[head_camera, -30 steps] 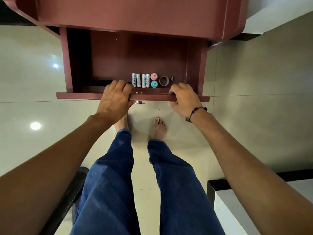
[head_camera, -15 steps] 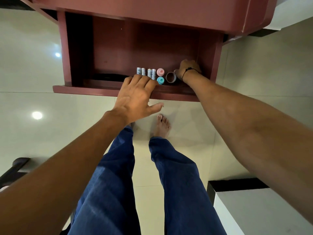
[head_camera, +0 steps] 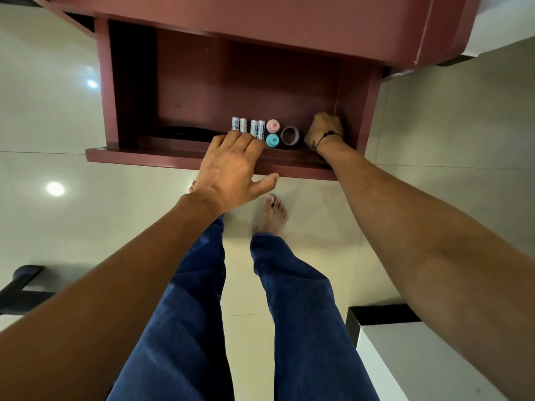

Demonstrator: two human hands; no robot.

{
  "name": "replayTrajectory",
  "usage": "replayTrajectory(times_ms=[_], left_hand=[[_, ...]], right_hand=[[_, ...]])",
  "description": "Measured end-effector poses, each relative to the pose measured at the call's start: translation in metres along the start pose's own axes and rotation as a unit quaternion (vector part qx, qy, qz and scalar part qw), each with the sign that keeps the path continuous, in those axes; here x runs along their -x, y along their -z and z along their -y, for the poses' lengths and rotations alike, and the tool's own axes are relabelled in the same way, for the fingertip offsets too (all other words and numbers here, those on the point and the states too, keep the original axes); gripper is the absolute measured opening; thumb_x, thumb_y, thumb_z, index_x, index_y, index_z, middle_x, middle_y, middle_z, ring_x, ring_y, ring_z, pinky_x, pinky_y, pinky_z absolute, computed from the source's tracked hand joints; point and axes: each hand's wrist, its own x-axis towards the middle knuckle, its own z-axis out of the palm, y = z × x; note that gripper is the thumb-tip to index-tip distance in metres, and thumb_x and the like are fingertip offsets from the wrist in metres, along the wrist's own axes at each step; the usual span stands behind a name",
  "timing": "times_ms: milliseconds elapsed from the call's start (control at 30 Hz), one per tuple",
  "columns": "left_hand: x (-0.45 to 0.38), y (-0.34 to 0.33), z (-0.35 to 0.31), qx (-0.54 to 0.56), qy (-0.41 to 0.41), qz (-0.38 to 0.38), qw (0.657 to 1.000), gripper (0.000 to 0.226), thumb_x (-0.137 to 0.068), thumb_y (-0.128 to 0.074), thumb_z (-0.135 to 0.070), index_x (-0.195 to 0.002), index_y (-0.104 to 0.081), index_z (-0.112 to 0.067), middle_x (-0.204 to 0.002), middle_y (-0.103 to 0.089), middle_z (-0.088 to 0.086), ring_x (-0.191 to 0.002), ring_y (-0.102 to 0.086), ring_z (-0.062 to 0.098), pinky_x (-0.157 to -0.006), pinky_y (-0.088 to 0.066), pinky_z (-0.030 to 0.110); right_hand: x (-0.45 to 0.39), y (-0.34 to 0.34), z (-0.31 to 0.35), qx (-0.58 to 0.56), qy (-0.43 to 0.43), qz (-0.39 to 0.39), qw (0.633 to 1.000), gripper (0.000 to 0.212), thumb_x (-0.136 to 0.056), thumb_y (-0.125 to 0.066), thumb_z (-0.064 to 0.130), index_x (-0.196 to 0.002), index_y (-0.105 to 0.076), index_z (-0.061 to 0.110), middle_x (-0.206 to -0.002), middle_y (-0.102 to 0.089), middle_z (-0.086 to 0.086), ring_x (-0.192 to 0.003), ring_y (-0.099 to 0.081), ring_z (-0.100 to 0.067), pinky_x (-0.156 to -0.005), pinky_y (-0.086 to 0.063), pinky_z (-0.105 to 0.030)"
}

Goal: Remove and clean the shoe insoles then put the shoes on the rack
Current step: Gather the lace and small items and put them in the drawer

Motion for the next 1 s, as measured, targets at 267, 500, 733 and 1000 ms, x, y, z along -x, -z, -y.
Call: replayTrajectory(times_ms=[267, 500, 733, 1000], left_hand=[[0.0, -0.002, 0.002, -0.008, -0.007, -0.013, 1.0, 0.066, -0.078, -0.033, -0.057, -0.11, -0.061, -0.006, -0.103, -0.064, 0.013, -0.097, -0.056, 0.032, -0.085, -0.041, 0.043], [0.0, 0.001, 0.004, -0.014, -0.012, 0.008, 1.0, 0.06, -0.083, -0.043, -0.055, -0.119, -0.055, -0.008, -0.112, -0.059, 0.012, -0.105, -0.05, 0.03, -0.093, -0.036, 0.041], [0.003, -0.002, 0.004, -0.075, -0.024, -0.016, 0.997, 0.062, -0.081, -0.068, -0.042, -0.126, -0.049, -0.003, -0.12, -0.055, 0.019, -0.112, -0.048, 0.037, -0.1, -0.033, 0.047], [-0.016, 0.017, 0.012, -0.183, -0.011, -0.036, 0.982, 0.117, -0.077, -0.061, -0.059, -0.146, 0.017, -0.006, -0.155, 0.02, 0.015, -0.143, 0.018, 0.03, -0.111, 0.015, 0.043]], right_hand=[[0.001, -0.001, 0.004, 0.03, 0.034, 0.038, 0.998, 0.043, -0.083, -0.067, 0.011, -0.123, -0.055, 0.004, -0.129, -0.054, -0.017, -0.12, -0.051, -0.031, -0.095, -0.044, -0.034], [0.027, 0.032, -0.003, -0.028, 0.033, 0.073, 0.996, 0.072, -0.077, -0.074, 0.016, -0.137, -0.034, 0.009, -0.133, -0.049, -0.014, -0.121, -0.049, -0.029, -0.096, -0.042, -0.031], [0.122, 0.018, -0.024, -0.009, 0.222, 0.044, 0.974, 0.067, -0.077, -0.07, 0.034, -0.134, -0.038, 0.022, -0.14, -0.036, -0.006, -0.131, -0.027, -0.027, -0.108, -0.026, -0.041], [0.101, 0.005, -0.004, 0.183, 0.221, -0.218, 0.933, 0.114, -0.069, -0.078, 0.025, -0.147, 0.005, 0.016, -0.156, -0.001, -0.017, -0.142, 0.0, -0.037, -0.108, 0.004, -0.053]])
